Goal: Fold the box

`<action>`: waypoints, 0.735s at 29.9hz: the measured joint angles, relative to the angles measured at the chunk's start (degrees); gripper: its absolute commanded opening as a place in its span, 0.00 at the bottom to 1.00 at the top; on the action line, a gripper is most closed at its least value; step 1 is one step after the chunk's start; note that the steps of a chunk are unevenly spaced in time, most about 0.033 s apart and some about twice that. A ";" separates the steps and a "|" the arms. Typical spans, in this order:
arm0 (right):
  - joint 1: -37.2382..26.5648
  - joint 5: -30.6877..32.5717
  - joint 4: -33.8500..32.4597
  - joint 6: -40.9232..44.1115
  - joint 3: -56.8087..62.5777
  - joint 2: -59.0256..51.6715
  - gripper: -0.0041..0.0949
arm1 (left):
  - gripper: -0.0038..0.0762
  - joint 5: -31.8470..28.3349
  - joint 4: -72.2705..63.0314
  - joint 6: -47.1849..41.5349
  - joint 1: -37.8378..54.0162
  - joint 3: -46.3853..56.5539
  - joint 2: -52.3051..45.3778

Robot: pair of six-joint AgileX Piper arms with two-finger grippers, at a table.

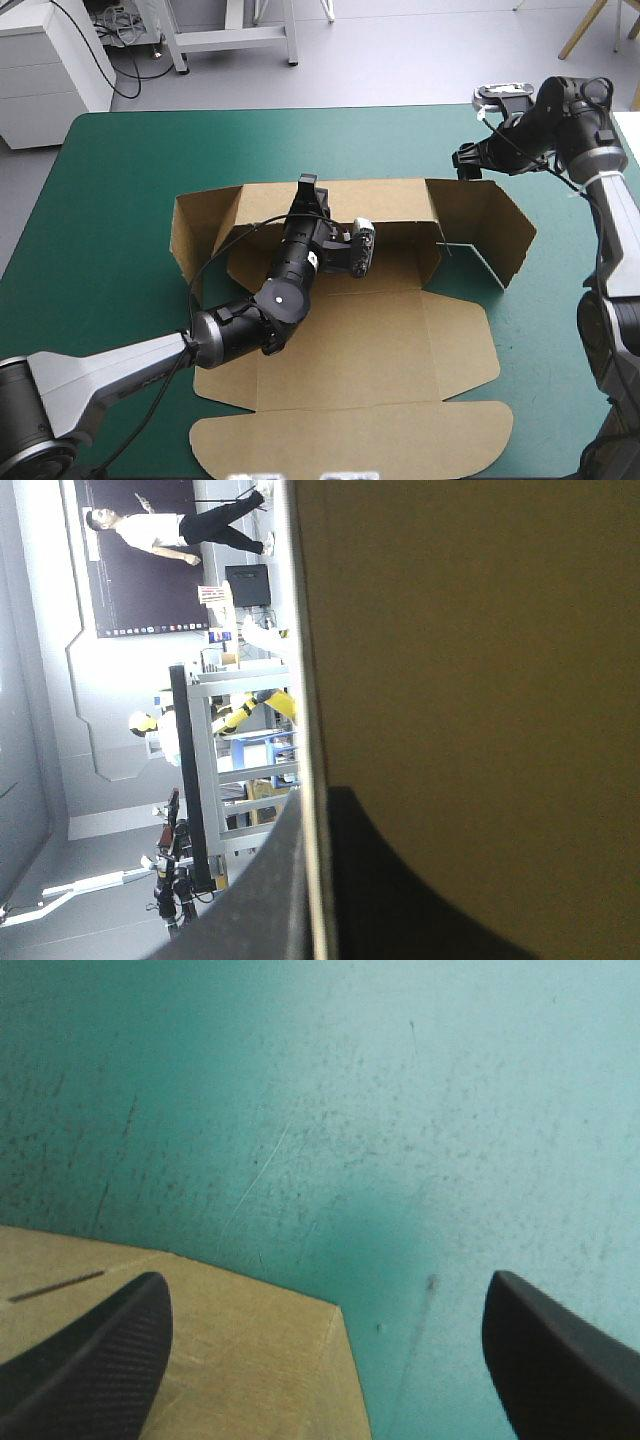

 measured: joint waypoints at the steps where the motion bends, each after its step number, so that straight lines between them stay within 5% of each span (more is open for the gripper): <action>1: -0.06 0.00 -0.04 -0.47 0.93 -0.75 0.83 | 0.04 0.13 0.13 0.00 0.00 0.00 0.22; 15: -0.49 -0.79 2.61 -3.47 12.97 -6.20 0.83 | 0.04 2.43 1.26 -0.04 -0.29 -0.05 1.13; 22: -0.49 -9.33 7.67 -5.57 23.51 -12.48 0.83 | 0.04 3.14 1.26 -0.04 -0.35 -0.05 1.23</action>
